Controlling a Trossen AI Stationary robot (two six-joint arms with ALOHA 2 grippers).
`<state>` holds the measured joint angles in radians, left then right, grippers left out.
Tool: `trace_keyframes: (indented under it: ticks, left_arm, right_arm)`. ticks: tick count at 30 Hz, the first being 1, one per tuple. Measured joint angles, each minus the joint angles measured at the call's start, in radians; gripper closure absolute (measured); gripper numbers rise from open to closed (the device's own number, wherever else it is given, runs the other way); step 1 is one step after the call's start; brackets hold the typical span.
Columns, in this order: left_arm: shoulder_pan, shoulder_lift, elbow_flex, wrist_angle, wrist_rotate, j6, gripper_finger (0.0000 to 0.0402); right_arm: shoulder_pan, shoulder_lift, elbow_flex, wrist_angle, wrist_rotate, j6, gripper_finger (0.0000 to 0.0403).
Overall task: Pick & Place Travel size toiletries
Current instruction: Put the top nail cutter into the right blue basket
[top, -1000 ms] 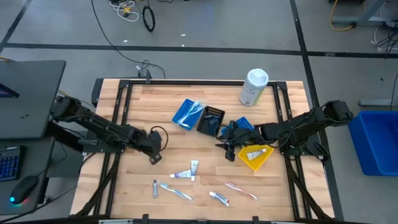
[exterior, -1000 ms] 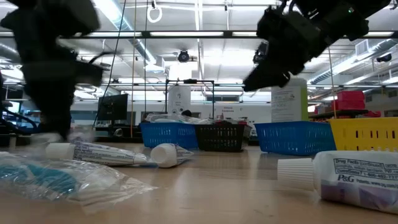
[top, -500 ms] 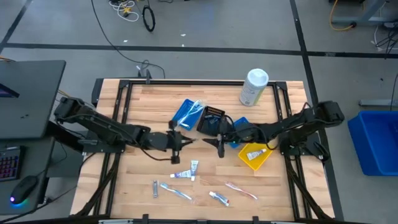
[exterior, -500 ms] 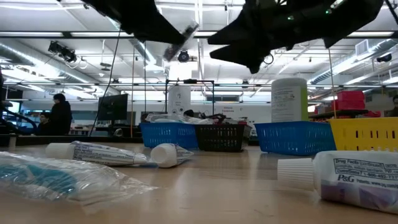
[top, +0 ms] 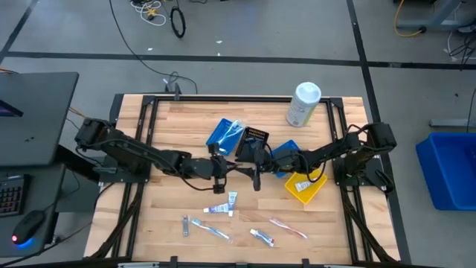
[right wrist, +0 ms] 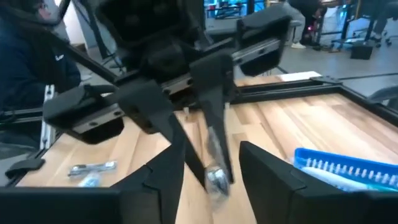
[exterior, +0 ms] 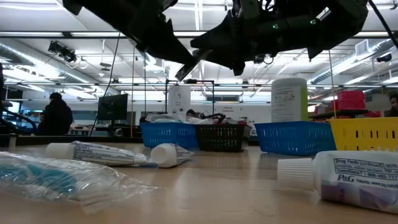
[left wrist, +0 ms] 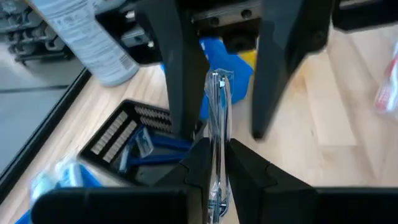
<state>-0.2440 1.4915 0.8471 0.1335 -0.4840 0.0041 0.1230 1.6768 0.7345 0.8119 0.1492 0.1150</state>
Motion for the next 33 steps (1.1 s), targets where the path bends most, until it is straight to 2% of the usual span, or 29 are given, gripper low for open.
trace_keyframes:
  ticks: [8, 14, 23, 27, 33]
  left_arm:
    - [0.000, -0.006, -0.001, -0.002, -0.018, 0.009, 0.0354]
    - [0.000, -0.006, -0.001, -0.006, -0.020, -0.026, 0.0338]
    - [0.000, -0.007, -0.001, -0.014, -0.020, -0.039, 0.0296]
    - [0.000, -0.007, -0.001, -0.009, -0.025, -0.050, 0.0273]
    - [0.000, -0.007, -0.001, -0.014, -0.025, -0.098, 0.0254]
  right_arm:
    - [0.000, -0.001, 0.000, -0.025, 0.006, 0.002, 0.0304]
    - [0.000, -0.001, 0.000, -0.024, 0.007, -0.001, 0.0355]
    - [0.002, -0.012, 0.000, -0.097, 0.007, -0.008, 0.0366]
    - [0.004, -0.078, -0.001, -0.259, 0.067, -0.011, 0.0366]
    - [0.005, -0.311, -0.001, -0.725, 0.183, 0.071, 0.0367]
